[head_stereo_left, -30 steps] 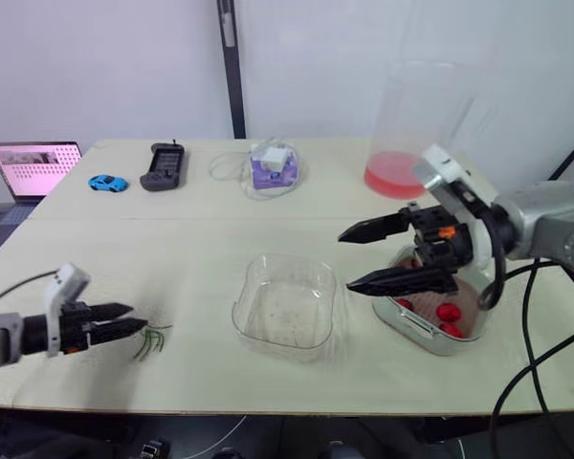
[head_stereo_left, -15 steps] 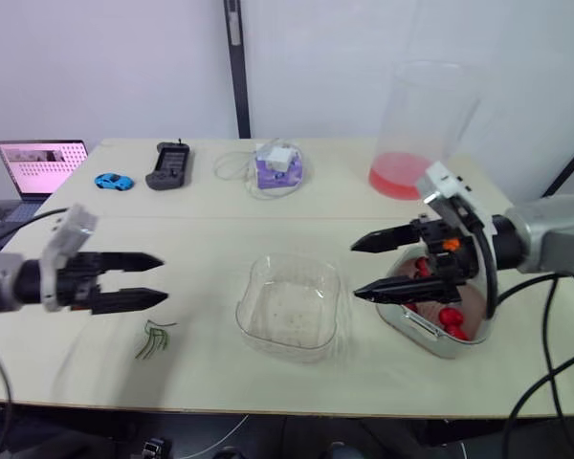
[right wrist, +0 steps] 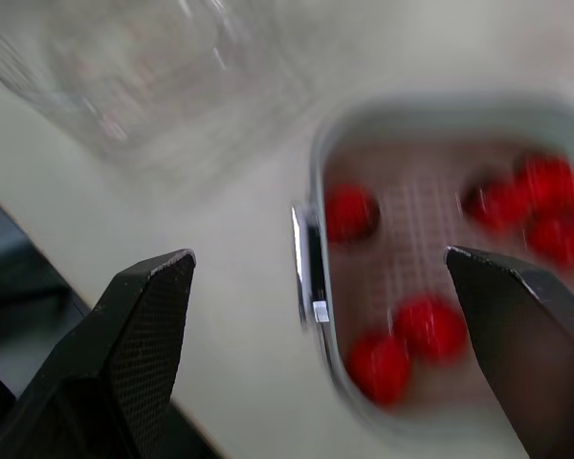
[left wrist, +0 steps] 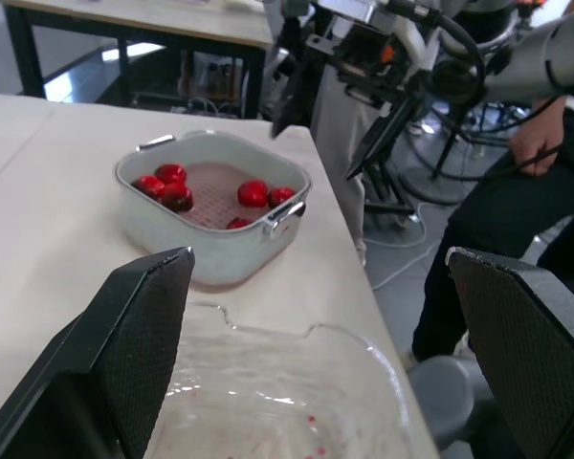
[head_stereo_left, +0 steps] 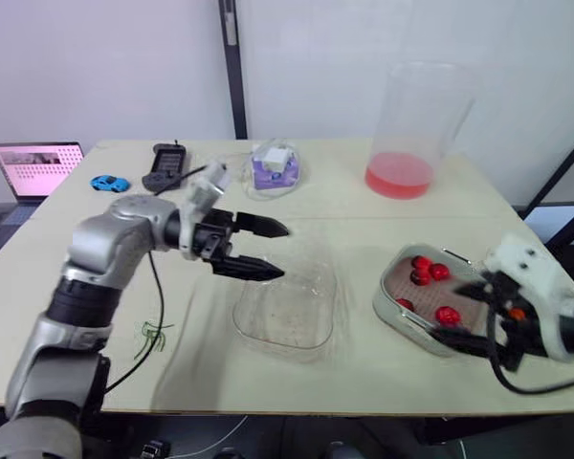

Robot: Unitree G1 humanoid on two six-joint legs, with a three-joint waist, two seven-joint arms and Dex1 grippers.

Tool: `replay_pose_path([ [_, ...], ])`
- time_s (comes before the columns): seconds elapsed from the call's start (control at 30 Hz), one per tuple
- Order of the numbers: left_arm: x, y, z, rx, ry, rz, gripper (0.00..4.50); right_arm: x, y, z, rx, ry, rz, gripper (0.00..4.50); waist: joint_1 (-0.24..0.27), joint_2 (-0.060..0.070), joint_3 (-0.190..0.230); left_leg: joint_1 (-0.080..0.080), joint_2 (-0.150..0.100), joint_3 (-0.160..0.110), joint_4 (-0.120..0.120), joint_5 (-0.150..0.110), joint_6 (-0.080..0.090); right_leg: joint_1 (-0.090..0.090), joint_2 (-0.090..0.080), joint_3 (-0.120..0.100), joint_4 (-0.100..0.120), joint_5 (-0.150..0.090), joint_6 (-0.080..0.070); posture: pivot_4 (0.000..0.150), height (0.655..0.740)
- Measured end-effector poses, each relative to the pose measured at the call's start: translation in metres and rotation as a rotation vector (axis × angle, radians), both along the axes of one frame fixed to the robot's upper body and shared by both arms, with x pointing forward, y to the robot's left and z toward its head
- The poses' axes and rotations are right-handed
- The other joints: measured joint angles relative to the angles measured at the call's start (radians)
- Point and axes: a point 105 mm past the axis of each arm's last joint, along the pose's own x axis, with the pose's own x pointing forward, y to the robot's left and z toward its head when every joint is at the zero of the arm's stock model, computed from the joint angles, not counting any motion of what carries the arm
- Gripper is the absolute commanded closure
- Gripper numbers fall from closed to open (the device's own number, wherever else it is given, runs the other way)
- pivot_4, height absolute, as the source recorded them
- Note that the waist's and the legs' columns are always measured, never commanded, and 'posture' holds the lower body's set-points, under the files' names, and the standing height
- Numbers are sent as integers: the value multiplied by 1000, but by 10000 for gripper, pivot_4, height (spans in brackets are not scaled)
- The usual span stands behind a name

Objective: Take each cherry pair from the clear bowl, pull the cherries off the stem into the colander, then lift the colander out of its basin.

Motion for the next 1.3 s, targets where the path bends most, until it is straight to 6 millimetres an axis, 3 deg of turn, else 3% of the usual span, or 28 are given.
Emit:
replay_pose_path([
  [0.17, 6, -3, -10, -10, 15, -24, 277, -11, -5, 2, -23, -77, -58, 0, 3, 0, 0, 0, 0, 0, 1, 0, 0, 1, 0, 0, 0, 0, 0, 1500, 7332],
  [0.37, 10, -7, -11, -23, -16, -15, 277, 5, 3, 7, -30, -122, -49, 0, 0, 0, 0, 0, 0, 0, 0, 0, 0, 1, 0, 0, 0, 0, 0, 1500, 7332],
  [0.73, 5, -3, -17, -38, -47, 76, 277, 30, 26, -26, -68, 52, 19, 0, 4, 0, 0, 0, 0, -1, 0, 0, 0, 1, -1, -1, -1, 0, 0, 1500, 7332],
  [0.87, 5, 2, -18, -37, -50, 112, 0, 38, 26, -35, -94, 88, 0, 12715, 1, 0, 0, 0, 0, -1, 0, 0, 0, 1, -1, -1, -1, 0, 0, 1500, 7332],
  [1.23, 4, 6, -13, -54, -61, 156, 0, 51, 34, -37, -118, 98, 22, 12715, 3, 0, 0, 0, 0, -1, 0, 0, 0, 1, -1, -1, -1, 0, 0, 1500, 7332],
  [1.3, 4, 7, -13, -54, -63, 161, 0, 53, 33, -37, -118, 101, 16, 20944, 3, 0, 0, 0, 0, -1, 0, 0, 0, 1, -1, -1, -1, 0, 0, 1500, 7332],
])
